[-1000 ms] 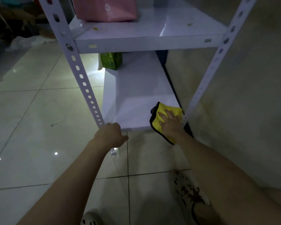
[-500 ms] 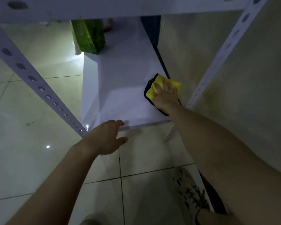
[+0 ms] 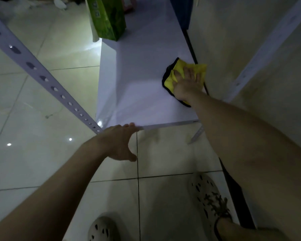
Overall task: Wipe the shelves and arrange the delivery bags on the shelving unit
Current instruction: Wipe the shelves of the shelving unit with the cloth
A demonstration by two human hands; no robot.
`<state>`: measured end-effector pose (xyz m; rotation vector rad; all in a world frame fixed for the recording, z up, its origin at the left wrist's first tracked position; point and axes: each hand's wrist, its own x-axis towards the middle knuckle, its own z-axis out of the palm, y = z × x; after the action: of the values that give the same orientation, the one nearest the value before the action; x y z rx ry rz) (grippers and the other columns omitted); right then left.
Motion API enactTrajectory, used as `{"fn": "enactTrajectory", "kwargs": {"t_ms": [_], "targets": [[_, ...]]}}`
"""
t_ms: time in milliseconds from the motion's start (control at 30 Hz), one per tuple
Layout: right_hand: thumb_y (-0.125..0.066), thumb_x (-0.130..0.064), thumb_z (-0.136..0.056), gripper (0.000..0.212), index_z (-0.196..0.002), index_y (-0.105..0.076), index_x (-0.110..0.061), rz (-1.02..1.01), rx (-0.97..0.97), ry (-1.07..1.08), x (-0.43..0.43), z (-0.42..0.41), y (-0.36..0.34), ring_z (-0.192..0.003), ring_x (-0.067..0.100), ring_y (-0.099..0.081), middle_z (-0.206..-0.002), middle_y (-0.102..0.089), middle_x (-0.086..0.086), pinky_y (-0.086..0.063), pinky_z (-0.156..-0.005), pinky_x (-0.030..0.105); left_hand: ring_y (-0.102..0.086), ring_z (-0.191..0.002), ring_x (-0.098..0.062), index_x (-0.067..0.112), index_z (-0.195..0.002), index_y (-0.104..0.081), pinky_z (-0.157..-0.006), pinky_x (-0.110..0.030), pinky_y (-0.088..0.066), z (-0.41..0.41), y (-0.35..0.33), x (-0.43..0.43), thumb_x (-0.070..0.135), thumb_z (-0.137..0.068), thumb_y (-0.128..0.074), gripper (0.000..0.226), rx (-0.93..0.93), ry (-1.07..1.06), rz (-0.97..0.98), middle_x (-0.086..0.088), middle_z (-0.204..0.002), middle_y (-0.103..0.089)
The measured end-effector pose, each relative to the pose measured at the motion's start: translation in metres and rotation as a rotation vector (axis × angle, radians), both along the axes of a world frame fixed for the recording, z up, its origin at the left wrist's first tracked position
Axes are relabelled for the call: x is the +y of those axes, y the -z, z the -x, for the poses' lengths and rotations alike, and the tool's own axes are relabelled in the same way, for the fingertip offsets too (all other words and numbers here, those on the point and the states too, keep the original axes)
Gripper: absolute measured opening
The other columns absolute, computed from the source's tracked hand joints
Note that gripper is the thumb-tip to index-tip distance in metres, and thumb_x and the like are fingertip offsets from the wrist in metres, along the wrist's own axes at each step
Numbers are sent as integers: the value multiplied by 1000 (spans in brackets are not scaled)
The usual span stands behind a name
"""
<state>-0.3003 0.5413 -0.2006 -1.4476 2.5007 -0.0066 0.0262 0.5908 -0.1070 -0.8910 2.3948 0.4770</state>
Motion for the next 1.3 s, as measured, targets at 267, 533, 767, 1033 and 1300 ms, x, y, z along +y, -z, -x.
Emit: {"fn": "enactTrajectory", "kwargs": {"t_ms": [267, 533, 767, 1033, 1300], "targets": [[-21, -48, -112, 60, -166, 2, -40, -17, -113, -178, 95, -89, 7, -161, 25, 14, -175, 16, 3, 9, -128, 53, -54, -138, -28, 24, -169, -24, -106, -38, -49, -3, 5, 22, 39, -81, -91, 112, 41, -45, 127, -5, -166, -41], [-19, -48, -112, 58, -167, -2, -42, -4, -141, -193, 107, -94, 0, -162, 25, 12, -176, 13, 3, 8, -128, 55, -57, -135, -31, 23, -173, -12, -102, -41, -52, 1, 25, 21, 38, -78, -92, 125, 76, -102, 238, -9, -168, -42], [-17, -53, -110, 59, -166, -3, -43, 6, -106, -179, 51, -82, 6, -162, 25, 11, -176, 12, 1, 11, -127, 55, -34, -160, -16, 38, -170, -24, -117, -46, -48, -34, 56, 16, 33, -83, -84, 106, 320, -82, 260, 9, -178, -22], [-19, -51, -110, 61, -167, 0, -40, 42, -35, -222, -93, -78, -1, -162, 32, 5, -176, 6, 9, 8, -127, 59, 1, -161, 3, 42, -171, -11, -115, -38, -50, -50, 79, 22, 33, -87, -76, 107, 429, -59, 285, 22, -177, 6], [-22, -52, -111, 56, -166, -15, -42, 121, -22, -372, -77, -122, 1, -161, 30, -4, -175, -4, 9, 2, -128, 58, 7, -165, -6, 35, -172, -13, -119, -37, -43, -43, 77, 28, 45, -84, -79, 111, 353, -44, 289, 12, -179, 11]]}}
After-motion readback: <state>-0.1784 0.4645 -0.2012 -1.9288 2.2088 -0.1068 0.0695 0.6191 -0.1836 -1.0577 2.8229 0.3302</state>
